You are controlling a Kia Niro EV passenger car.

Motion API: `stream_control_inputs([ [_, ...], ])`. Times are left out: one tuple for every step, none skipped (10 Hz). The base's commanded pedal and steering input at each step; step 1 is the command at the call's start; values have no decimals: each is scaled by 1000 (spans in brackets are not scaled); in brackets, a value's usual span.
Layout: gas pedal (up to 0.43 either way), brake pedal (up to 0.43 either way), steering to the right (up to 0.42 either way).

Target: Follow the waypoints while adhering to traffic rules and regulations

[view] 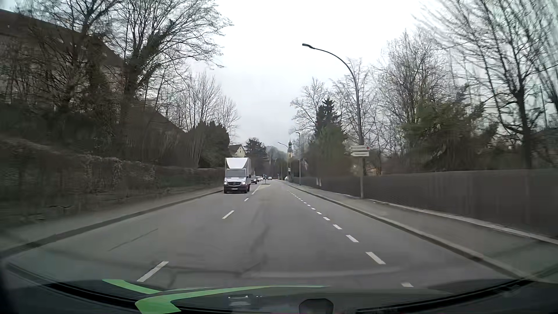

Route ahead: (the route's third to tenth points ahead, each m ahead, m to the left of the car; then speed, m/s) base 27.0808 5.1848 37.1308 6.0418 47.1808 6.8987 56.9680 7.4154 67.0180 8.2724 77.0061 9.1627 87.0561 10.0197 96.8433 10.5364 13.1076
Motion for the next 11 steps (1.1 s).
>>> stream_control_inputs([
  [220,0,-14],
  [220,0,-14],
  [220,0,-14],
  [220,0,-14],
  [220,0,-14],
  [220,0,-14],
  [197,0,-14],
  [177,0,-14],
  [177,0,-14],
  [177,0,-14],
  [177,0,-14],
])
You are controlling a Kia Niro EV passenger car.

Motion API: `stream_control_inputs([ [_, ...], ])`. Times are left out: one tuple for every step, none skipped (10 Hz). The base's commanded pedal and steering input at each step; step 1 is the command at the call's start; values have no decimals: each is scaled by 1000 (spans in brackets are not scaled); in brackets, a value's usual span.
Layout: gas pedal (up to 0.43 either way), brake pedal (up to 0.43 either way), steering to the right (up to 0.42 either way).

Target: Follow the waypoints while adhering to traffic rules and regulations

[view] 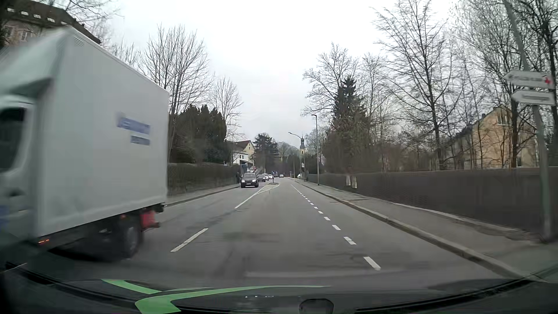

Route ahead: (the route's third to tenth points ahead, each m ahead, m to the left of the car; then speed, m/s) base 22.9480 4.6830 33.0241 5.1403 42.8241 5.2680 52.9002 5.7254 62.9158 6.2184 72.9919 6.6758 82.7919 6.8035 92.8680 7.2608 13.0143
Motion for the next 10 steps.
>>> stream_control_inputs([
  [177,0,-14],
  [177,0,-13],
  [177,0,-11],
  [177,0,-8],
  [177,0,-5],
  [177,0,-4],
  [177,0,-4],
  [177,0,-3],
  [189,0,0],
  [189,0,3],
])
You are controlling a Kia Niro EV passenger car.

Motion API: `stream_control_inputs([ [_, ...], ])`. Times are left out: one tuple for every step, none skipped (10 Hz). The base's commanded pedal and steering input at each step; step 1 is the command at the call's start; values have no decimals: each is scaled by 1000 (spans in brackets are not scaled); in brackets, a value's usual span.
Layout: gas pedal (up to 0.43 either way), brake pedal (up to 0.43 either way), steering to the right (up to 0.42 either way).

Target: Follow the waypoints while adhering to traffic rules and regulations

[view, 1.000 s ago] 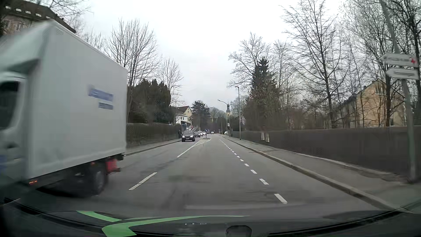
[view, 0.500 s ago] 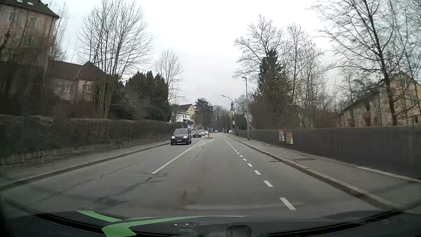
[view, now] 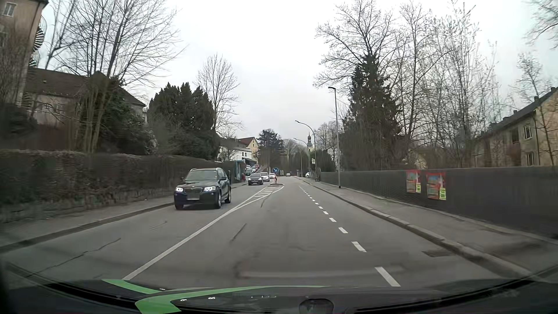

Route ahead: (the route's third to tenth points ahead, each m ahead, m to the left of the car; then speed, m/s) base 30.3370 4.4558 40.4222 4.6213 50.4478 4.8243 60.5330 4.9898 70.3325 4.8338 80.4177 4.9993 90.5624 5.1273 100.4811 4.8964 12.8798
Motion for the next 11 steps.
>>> stream_control_inputs([
  [209,0,6],
  [209,0,9],
  [209,0,11],
  [209,0,12],
  [209,0,14],
  [209,0,16],
  [209,0,17],
  [209,0,17],
  [209,0,16],
  [209,0,14],
  [209,0,13],
])
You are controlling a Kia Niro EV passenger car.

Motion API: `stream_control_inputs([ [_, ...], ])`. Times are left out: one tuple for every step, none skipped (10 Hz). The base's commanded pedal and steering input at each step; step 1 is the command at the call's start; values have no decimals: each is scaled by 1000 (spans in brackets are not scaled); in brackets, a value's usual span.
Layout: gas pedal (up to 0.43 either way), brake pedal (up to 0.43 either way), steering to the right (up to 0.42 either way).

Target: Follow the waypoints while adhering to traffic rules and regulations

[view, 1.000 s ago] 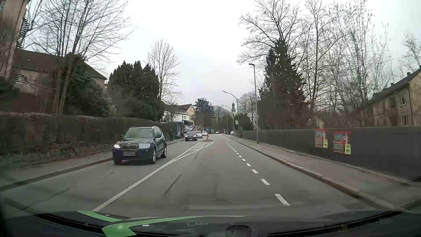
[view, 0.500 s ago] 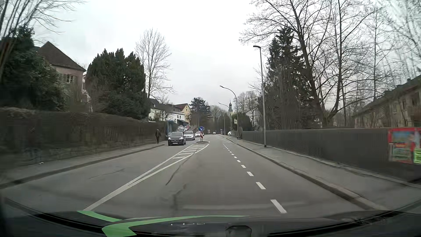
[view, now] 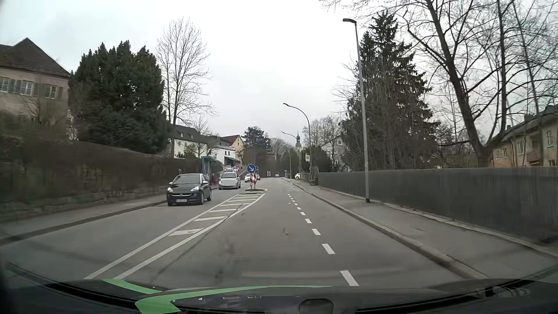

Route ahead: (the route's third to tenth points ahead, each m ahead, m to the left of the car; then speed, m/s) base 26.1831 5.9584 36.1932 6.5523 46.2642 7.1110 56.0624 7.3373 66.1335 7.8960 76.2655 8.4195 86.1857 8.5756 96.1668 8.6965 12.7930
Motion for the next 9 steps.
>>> stream_control_inputs([
  [209,0,12],
  [209,0,9],
  [209,0,3],
  [209,0,0],
  [209,0,-3],
  [209,0,-6],
  [209,0,-9],
  [209,0,-10],
  [209,0,-11],
])
